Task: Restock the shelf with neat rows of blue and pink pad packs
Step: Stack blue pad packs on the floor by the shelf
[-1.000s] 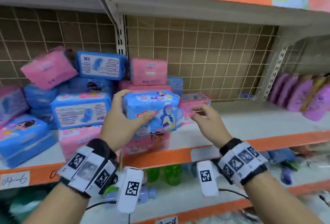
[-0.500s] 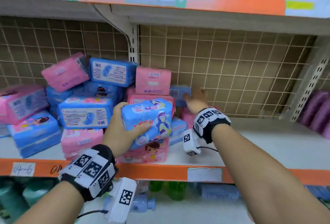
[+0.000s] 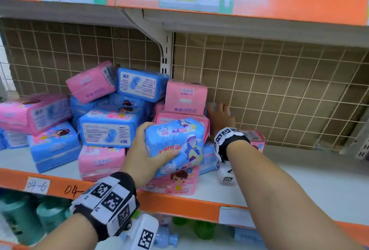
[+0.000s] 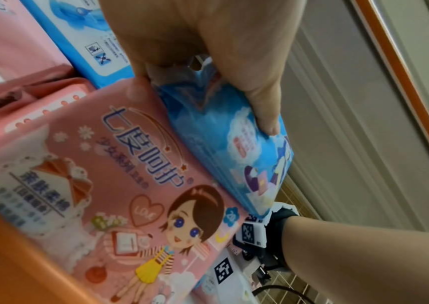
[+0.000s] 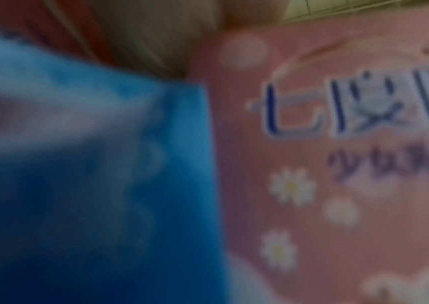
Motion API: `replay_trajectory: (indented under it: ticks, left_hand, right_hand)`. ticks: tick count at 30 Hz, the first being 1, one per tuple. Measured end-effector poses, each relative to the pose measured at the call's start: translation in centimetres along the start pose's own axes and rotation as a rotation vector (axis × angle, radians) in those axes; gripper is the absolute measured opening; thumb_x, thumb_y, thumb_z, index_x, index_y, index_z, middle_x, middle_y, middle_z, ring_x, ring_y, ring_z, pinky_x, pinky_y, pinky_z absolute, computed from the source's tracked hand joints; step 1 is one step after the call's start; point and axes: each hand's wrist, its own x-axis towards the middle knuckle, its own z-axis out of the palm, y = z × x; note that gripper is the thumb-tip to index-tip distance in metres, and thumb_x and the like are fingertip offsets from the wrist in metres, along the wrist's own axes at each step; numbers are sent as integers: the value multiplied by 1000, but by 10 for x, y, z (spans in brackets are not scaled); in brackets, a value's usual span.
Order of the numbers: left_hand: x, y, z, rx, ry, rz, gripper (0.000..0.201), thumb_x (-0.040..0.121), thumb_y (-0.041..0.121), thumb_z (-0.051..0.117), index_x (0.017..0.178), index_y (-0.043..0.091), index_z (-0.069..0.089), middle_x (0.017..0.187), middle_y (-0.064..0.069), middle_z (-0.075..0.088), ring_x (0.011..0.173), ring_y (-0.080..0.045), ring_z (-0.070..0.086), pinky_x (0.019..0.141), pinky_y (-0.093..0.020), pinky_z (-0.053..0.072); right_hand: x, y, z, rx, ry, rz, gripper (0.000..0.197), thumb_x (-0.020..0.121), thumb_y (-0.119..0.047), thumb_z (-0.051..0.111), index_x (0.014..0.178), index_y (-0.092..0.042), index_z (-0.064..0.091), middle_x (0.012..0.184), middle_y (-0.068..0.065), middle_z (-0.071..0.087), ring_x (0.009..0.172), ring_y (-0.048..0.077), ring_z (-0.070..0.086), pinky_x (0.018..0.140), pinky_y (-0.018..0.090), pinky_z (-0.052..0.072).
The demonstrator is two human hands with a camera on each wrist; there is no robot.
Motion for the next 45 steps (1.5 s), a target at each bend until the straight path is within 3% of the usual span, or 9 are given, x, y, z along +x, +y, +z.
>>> replay_trajectory:
  ticks: [4,9,15,18,23,27,31,37,45]
  left_hand:
    - [2,0,-2,-46,-21,-33,66,66,22,80,111,40,35,119,-1,58,105,-17,60,95,-40,48]
    - [5,-3,-1,-63,-6,-29,72,63,23,82,117,33,35,119,-2,57,106,-20,60,96,-43,47]
    - [8,-7,-3,-113,-26,-46,82,47,42,77,117,33,35,118,-4,58,102,-19,61,93,-40,49]
    - [8,-9,-3,-103,-20,-37,75,47,45,77,110,41,36,113,3,58,102,-16,61,93,-39,48]
    - [11,-11,-2,-20,2,1,70,61,24,84,111,28,36,112,2,54,102,-17,57,96,-41,46]
    - [27,9,-9,369,19,45,73,58,33,86,116,14,45,116,-5,44,112,-22,46,92,-25,34]
    - [38,26,-14,438,-185,-4,90,58,29,86,134,20,38,133,-2,44,114,-16,46,87,-24,35]
    - [18,14,-16,-36,-112,-81,71,61,-1,82,119,20,45,122,-4,54,109,-19,54,95,-35,47]
    - [-40,8,-48,-323,-190,-94,96,38,-7,81,120,22,40,111,12,51,90,12,56,77,-10,50]
  right_hand:
    - [3,8,-1,124,25,71,58,78,-18,64,129,-16,35,129,11,41,119,32,39,80,41,47]
    - [-9,37,-26,623,115,270,71,73,-32,72,128,-6,35,128,14,46,118,35,45,98,42,39]
    - [-71,62,-58,1209,311,370,46,68,-24,76,104,-14,49,90,-9,60,79,2,59,66,8,46]
    - [-107,61,-56,1376,295,443,38,70,-22,76,95,-17,48,95,2,61,89,20,62,80,34,52]
    - [-141,51,-43,1543,258,511,79,74,-10,75,135,-16,26,116,4,53,98,11,60,81,20,52]
    - [-146,51,-47,1347,218,536,72,68,-10,76,129,-20,40,128,13,47,113,26,54,99,44,45]
    - [-154,43,-58,1436,246,527,41,71,-9,75,103,-24,54,111,11,63,90,16,64,78,36,55]
    - [-196,27,-65,1701,260,593,41,79,-13,68,118,-14,55,98,2,68,78,13,68,62,30,55]
    - [-262,-1,-80,1765,173,612,12,87,-12,54,91,-23,57,80,-2,68,65,11,65,51,22,48]
